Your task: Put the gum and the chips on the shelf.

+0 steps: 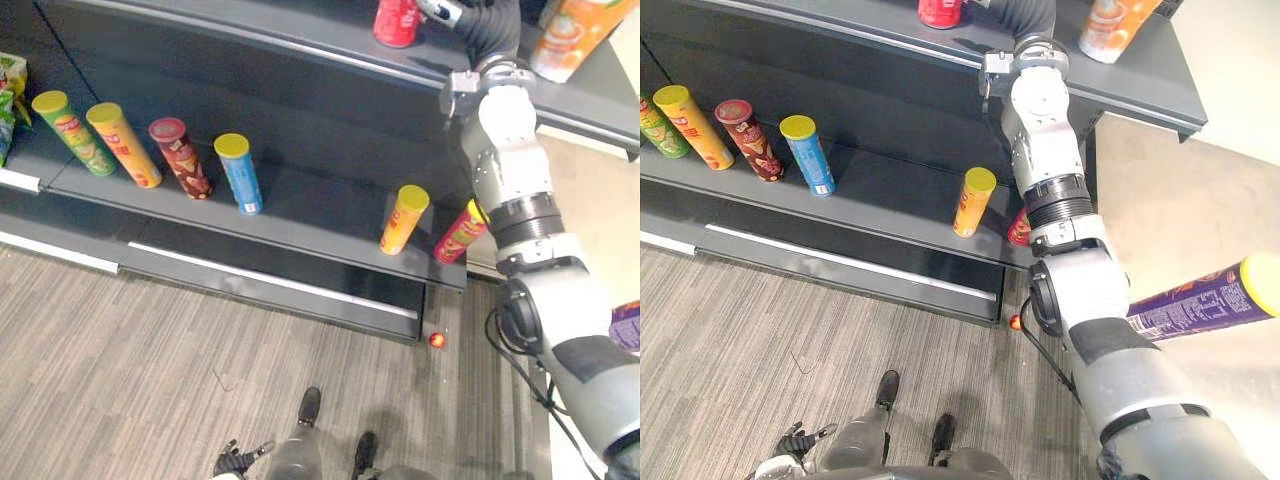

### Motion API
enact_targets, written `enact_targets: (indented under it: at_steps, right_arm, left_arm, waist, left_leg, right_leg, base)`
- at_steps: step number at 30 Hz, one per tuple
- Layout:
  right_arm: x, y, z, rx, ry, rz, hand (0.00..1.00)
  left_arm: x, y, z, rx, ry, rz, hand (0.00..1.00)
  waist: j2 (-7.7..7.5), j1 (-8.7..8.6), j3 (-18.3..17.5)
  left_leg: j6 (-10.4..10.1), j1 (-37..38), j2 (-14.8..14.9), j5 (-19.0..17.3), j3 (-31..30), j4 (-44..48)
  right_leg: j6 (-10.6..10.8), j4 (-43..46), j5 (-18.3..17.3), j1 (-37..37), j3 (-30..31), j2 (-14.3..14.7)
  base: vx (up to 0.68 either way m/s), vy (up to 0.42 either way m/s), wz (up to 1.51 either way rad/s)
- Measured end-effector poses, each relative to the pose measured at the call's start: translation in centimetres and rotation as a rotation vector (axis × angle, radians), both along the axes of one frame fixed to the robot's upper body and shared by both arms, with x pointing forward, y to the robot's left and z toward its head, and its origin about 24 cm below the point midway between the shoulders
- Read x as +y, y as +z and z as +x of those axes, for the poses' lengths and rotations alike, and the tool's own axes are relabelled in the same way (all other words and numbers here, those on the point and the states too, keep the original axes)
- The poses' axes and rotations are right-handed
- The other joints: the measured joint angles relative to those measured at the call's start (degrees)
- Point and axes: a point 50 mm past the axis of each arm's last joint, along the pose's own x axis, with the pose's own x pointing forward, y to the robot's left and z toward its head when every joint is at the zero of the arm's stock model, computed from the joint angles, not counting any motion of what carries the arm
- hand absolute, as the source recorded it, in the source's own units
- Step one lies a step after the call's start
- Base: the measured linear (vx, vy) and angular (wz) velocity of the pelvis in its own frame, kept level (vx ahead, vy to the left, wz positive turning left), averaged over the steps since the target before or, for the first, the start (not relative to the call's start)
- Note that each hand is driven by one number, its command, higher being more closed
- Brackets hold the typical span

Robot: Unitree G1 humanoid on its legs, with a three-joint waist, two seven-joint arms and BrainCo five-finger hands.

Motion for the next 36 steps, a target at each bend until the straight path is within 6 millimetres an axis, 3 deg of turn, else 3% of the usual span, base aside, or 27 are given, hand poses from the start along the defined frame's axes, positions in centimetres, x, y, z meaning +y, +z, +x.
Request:
enact_targets:
  at_steps: [17,36]
  right_arm:
    - [1.1,-0.6,-0.9,-0.035,0.033,-0.053,0.0]
    - [3.0,1.5,-3.2,-0.175,0.1,-0.057,0.0]
  left_arm:
    - [-0.3,-0.1,-0.1,0.008,-0.012,0.003,0.0]
    - [-0.2,-0.2,-0.6,0.026,0.024,0.003,0.0]
  waist:
    - [0.12,-0.11,-0.1]
    - [0.02,-0.13,-2.7]
  left_leg:
    - [0.2,1.0,0.4,0.2,0.1,0.1]
    - [0.1,1.1,0.5,0.2,-0.5,0.0]
  right_leg:
    - [0.0,-0.1,0.0,0.9,0.3,0.4]
    - [0.0,-0.1,0.0,1.2,-0.3,0.6]
  base:
    - [0.02,-0.007,-0.01]
    - [0.0,0.0,0.01]
